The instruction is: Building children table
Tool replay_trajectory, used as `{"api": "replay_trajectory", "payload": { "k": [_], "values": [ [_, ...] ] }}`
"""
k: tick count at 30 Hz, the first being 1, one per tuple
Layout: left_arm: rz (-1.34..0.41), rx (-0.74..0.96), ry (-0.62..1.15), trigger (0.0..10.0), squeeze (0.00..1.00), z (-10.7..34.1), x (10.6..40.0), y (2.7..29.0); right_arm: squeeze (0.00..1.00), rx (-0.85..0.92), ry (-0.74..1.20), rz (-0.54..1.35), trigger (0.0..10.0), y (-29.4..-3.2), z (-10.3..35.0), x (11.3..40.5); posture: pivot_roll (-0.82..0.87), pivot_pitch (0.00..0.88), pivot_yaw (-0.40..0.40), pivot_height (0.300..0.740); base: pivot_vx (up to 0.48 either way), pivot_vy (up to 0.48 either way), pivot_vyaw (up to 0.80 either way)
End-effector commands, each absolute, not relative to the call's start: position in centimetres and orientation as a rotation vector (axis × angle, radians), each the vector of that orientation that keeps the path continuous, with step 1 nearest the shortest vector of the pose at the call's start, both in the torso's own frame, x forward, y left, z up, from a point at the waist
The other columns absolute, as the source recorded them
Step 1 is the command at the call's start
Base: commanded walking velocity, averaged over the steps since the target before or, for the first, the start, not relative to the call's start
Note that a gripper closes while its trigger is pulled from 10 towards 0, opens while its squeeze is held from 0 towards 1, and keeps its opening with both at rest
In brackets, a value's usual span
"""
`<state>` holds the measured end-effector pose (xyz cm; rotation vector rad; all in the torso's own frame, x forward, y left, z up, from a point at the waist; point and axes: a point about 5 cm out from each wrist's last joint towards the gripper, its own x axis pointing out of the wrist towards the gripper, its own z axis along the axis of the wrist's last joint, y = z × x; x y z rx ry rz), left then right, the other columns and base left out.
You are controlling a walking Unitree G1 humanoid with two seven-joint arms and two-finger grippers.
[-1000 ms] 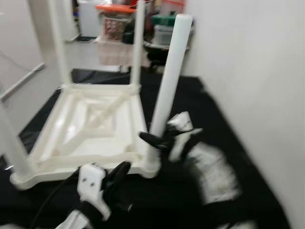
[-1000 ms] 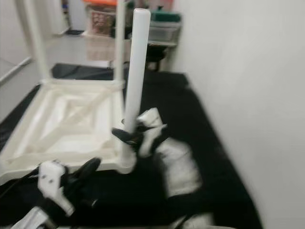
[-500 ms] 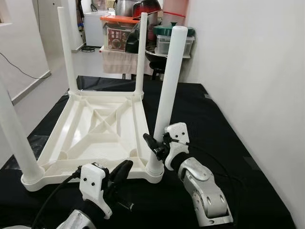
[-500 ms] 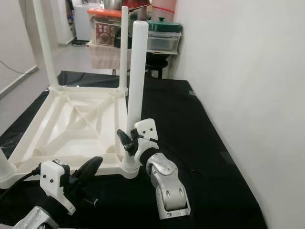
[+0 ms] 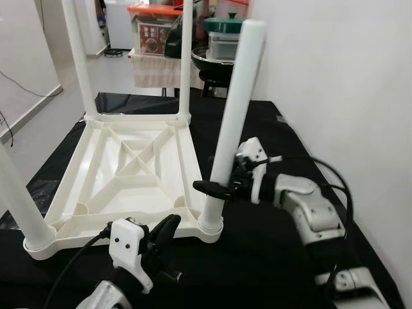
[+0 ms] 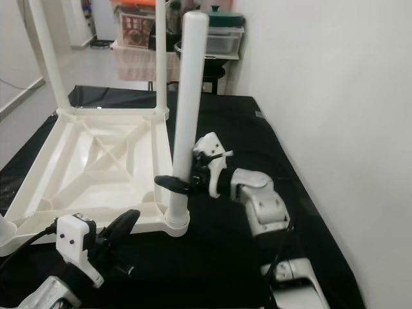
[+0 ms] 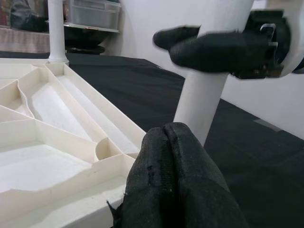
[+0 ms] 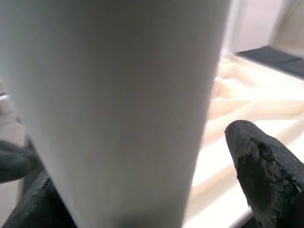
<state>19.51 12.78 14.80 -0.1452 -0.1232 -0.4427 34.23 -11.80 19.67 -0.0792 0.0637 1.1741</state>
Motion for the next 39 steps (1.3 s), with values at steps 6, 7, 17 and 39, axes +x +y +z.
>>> {"api": "replay_trajectory", "payload": {
  "k": [6,7,17,39],
  "values": [
    [-0.442,-0.136,-0.111,7.6,0.00,14.5,19.5,12.7,0.00,-0.058,0.119,1.305,6.5,-12.6,19.4,34.7,0.06,0.000,-0.107,0.740,0.000,0.000,0.00],
    [-0.442,-0.136,-0.111,7.6,0.00,14.5,19.5,12.7,0.00,-0.054,0.128,1.299,0.0,-12.7,19.4,34.9,0.06,0.000,-0.107,0.740,0.000,0.000,0.00],
    [-0.441,-0.135,-0.111,7.7,0.00,14.5,19.5,12.7,0.00,-0.017,0.123,1.334,0.0,-13.7,19.2,35.3,0.06,0.000,-0.106,0.740,0.000,0.000,0.00],
    [-0.450,-0.140,-0.098,7.9,0.00,14.4,19.0,13.0,0.00,0.050,0.280,0.484,9.5,-7.7,12.3,29.2,0.07,0.000,-0.114,0.740,0.000,0.000,0.00]
  ]
}}
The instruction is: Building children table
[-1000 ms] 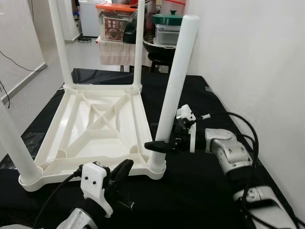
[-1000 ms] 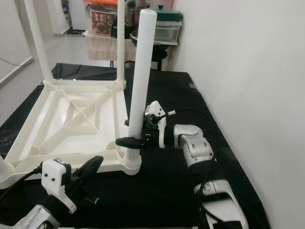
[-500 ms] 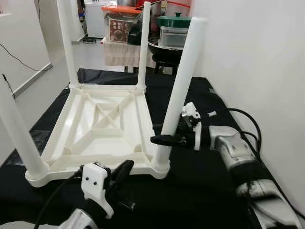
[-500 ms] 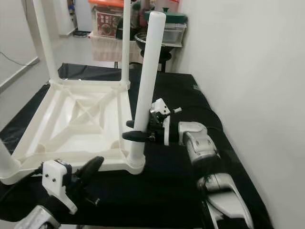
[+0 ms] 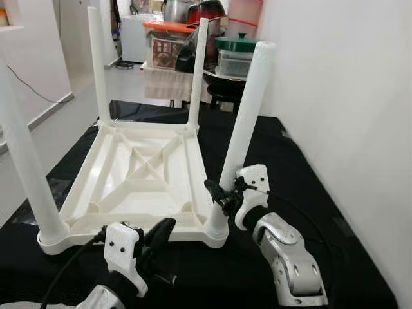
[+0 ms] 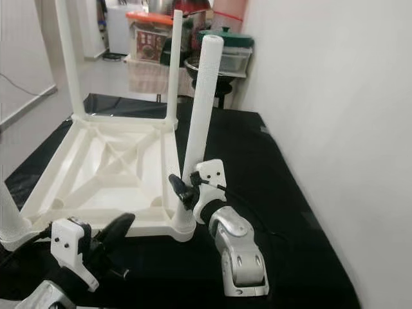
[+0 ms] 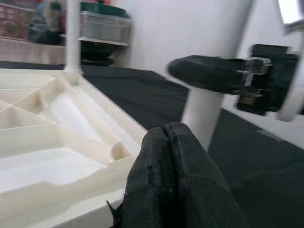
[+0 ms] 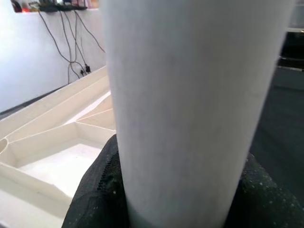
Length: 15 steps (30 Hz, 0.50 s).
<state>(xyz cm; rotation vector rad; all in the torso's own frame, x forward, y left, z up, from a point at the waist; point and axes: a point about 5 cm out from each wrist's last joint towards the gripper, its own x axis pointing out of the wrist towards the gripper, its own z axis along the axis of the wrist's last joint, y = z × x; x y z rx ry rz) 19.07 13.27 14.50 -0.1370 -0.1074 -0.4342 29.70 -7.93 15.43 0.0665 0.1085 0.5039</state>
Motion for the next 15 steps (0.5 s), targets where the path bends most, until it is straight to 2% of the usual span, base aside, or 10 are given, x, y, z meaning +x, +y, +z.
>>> {"api": "replay_trajectory", "payload": {
  "k": [1,3,5,6,7,10,11,12,13,15],
  "values": [
    [-0.450,-0.140,-0.098,7.9,0.00,14.4,19.0,13.0,0.00,0.050,0.280,0.484,9.5,-7.7,12.3,29.2,0.07,0.000,-0.114,0.740,0.000,0.000,0.00],
    [-0.445,-0.137,-0.096,7.8,0.00,14.4,19.0,13.0,0.00,0.043,0.271,0.452,10.0,-7.5,13.0,29.3,0.07,0.000,-0.114,0.740,0.000,0.000,0.00],
    [-0.447,-0.138,-0.093,7.8,0.00,14.4,19.0,13.0,0.00,0.082,0.243,0.477,10.0,-7.3,13.8,29.6,0.07,0.000,-0.114,0.740,0.000,0.000,0.00],
    [-0.451,-0.142,-0.089,7.9,0.00,14.4,19.0,13.0,1.00,0.095,0.221,0.523,10.0,-7.1,14.5,29.9,0.06,0.000,-0.107,0.740,0.000,0.000,0.00],
    [-0.458,-0.147,-0.083,8.4,0.00,14.4,19.0,12.9,1.00,0.099,0.180,0.632,10.0,-6.8,15.6,30.1,0.06,0.000,-0.103,0.740,0.000,0.000,0.00],
    [-0.466,-0.153,-0.076,8.4,0.00,14.4,19.0,12.9,1.00,0.097,0.136,0.758,10.0,-6.5,16.8,30.2,0.06,0.000,-0.102,0.740,0.000,0.000,0.00],
    [-0.471,-0.155,-0.074,9.4,0.00,14.3,19.1,12.9,1.00,0.065,0.098,0.872,10.0,-6.5,17.5,30.2,0.06,0.000,-0.102,0.740,0.000,0.000,0.00],
    [-0.474,-0.155,-0.072,9.4,0.00,14.3,19.1,12.9,1.00,0.041,0.076,0.943,10.0,-6.7,18.0,30.1,0.06,0.000,-0.102,0.740,0.000,0.000,0.00],
    [-0.476,-0.155,-0.072,9.4,0.00,14.3,19.1,12.9,0.00,0.000,0.046,1.048,10.0,-7.3,18.5,30.3,0.06,0.000,-0.101,0.740,0.000,0.000,0.00],
    [-0.477,-0.155,-0.071,9.4,0.00,14.3,19.1,12.8,0.00,-0.029,0.030,1.112,10.0,-7.7,18.8,30.3,0.06,0.000,-0.101,0.740,0.000,0.000,0.00]
  ]
}}
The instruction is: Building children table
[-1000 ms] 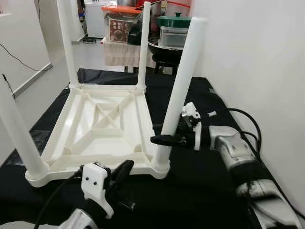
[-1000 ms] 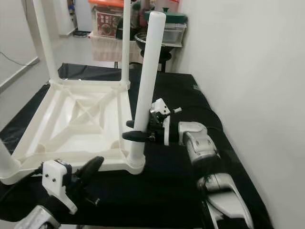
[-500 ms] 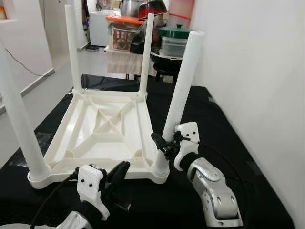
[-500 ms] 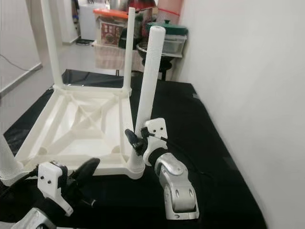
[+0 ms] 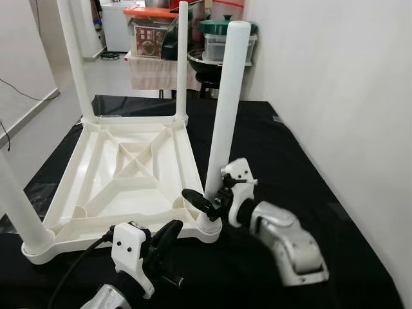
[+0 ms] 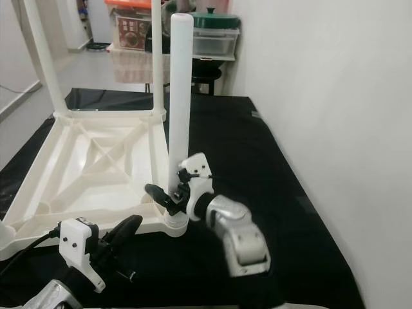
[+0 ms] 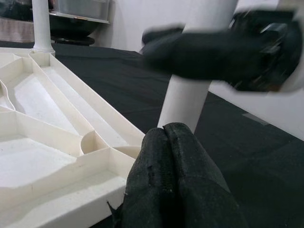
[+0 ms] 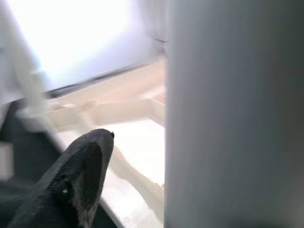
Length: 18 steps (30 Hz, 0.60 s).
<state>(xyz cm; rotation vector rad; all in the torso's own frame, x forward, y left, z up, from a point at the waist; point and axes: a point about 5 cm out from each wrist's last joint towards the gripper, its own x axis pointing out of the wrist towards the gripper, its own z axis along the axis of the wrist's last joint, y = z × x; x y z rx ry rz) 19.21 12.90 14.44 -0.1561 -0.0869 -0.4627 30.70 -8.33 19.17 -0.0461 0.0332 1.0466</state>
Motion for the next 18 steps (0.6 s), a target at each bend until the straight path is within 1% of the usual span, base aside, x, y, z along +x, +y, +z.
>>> {"api": "replay_trajectory", "payload": {
  "k": [1,5,6,10,11,12,13,18],
  "values": [
    [-0.475,-0.153,-0.073,9.3,0.00,14.3,19.2,12.8,0.00,-0.061,0.023,1.200,10.0,-8.5,19.2,30.7,0.07,0.000,-0.108,0.740,0.000,0.000,0.00],
    [-0.472,-0.150,-0.075,9.3,0.00,14.2,19.3,12.8,0.00,-0.070,0.032,1.271,10.0,-9.1,19.4,31.0,0.07,0.000,-0.108,0.740,0.000,0.000,0.00],
    [-0.468,-0.146,-0.077,9.1,0.00,14.2,19.4,12.7,0.00,-0.105,0.066,1.327,10.0,-9.9,19.2,32.2,0.08,0.000,-0.114,0.740,0.000,0.000,0.00],
    [-0.467,-0.145,-0.076,9.1,0.00,14.2,19.5,12.7,0.00,-0.107,0.091,1.337,10.0,-10.3,19.0,33.1,0.08,0.000,-0.115,0.740,0.000,0.000,0.00],
    [-0.467,-0.145,-0.076,9.1,0.00,14.2,19.5,12.7,0.00,-0.078,0.105,1.339,7.6,-10.4,19.0,33.5,0.08,0.000,-0.113,0.740,0.000,0.000,0.00],
    [-0.467,-0.145,-0.076,9.1,0.00,14.2,19.5,12.7,0.00,-0.078,0.105,1.339,7.6,-10.4,19.0,33.5,0.08,0.000,-0.113,0.740,0.000,0.000,0.00],
    [-0.467,-0.145,-0.076,9.1,0.00,14.2,19.5,12.7,0.00,-0.058,0.113,1.344,0.0,-10.6,19.0,33.9,0.08,0.000,-0.113,0.740,0.000,0.000,0.00],
    [-0.469,-0.147,-0.076,9.0,0.00,14.2,19.5,12.6,0.00,-0.029,0.129,1.358,0.0,-11.2,18.9,34.5,0.08,0.000,-0.113,0.740,0.000,0.000,0.00]
  ]
}}
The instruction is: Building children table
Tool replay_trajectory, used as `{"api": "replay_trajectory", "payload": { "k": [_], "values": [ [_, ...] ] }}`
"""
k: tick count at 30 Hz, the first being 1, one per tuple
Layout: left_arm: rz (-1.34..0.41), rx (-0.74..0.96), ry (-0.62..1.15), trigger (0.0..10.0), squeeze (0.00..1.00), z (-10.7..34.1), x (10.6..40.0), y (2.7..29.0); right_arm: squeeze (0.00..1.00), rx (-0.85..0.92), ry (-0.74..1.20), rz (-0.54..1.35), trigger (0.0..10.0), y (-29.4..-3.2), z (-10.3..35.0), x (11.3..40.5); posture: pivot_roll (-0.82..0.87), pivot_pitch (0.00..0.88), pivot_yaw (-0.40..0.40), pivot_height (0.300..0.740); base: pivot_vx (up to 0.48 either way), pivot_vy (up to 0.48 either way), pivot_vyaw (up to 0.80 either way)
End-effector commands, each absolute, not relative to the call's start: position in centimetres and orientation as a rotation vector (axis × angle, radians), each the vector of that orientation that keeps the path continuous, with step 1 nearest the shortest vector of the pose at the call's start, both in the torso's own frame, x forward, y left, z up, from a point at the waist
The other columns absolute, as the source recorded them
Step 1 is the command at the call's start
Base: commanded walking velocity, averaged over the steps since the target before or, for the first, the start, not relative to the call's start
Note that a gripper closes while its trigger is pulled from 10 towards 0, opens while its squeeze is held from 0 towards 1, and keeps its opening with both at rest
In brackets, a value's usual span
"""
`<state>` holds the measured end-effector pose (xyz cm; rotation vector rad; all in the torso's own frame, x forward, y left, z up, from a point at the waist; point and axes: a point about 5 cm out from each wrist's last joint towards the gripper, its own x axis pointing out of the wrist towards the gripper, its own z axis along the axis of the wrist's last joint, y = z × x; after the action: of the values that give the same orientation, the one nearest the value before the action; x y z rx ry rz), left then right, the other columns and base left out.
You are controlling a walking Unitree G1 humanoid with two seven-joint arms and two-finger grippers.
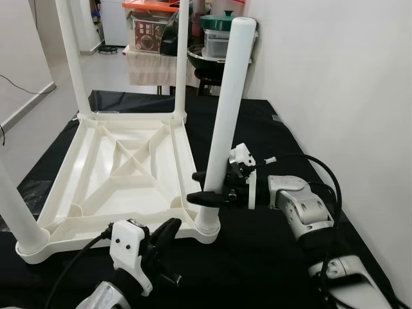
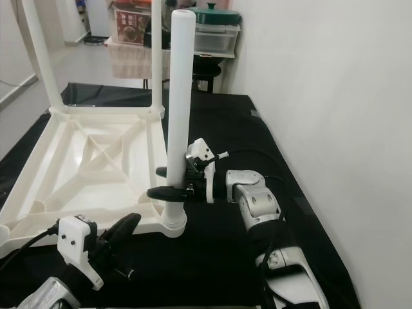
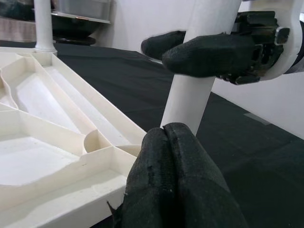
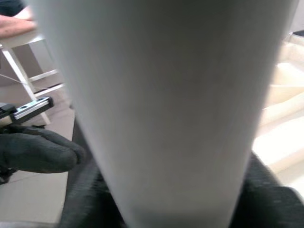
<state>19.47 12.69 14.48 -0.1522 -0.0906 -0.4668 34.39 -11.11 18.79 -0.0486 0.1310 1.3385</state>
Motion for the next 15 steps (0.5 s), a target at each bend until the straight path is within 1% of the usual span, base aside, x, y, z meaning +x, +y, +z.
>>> {"api": "replay_trajectory", "payload": {
  "k": [1,9,10,11,12,13,14,15],
  "values": [
    [-0.469,-0.147,-0.076,9.0,0.00,14.2,19.5,12.6,0.00,-0.029,0.129,1.358,0.0,-11.2,18.9,34.5,0.08,0.000,-0.113,0.740,0.000,0.000,0.00],
    [-0.470,-0.150,-0.078,9.0,0.00,14.2,19.4,12.5,0.00,-0.026,0.126,1.332,0.0,-11.9,18.5,34.6,0.06,0.000,-0.106,0.740,0.000,0.000,0.00],
    [-0.472,-0.152,-0.081,9.0,0.00,14.4,19.3,12.5,0.00,-0.051,0.126,1.209,0.0,-12.5,18.0,35.1,0.05,0.000,-0.105,0.740,0.000,0.000,0.00],
    [-0.472,-0.152,-0.081,9.0,0.00,14.4,19.3,12.5,0.00,-0.051,0.126,1.209,0.0,-12.5,18.0,35.1,0.05,0.000,-0.105,0.740,0.000,0.000,0.00],
    [-0.472,-0.153,-0.083,8.9,0.00,14.4,19.3,12.6,0.00,-0.070,0.132,1.091,0.0,-12.5,17.5,35.1,0.05,0.000,-0.106,0.740,0.000,0.000,0.00],
    [-0.472,-0.153,-0.083,8.9,0.00,14.4,19.3,12.6,0.00,-0.070,0.132,1.091,0.0,-12.5,17.5,35.1,0.05,0.000,-0.106,0.740,0.000,0.000,0.00],
    [-0.472,-0.153,-0.083,8.9,0.00,14.5,19.2,12.6,0.00,-0.083,0.135,1.014,0.0,-12.6,17.2,35.1,0.05,0.000,-0.106,0.740,0.000,0.000,0.00],
    [-0.472,-0.153,-0.083,8.9,0.00,14.5,19.2,12.6,0.00,-0.083,0.135,1.014,0.0,-12.6,17.2,35.1,0.05,0.000,-0.106,0.740,0.000,0.000,0.00]
  ]
}}
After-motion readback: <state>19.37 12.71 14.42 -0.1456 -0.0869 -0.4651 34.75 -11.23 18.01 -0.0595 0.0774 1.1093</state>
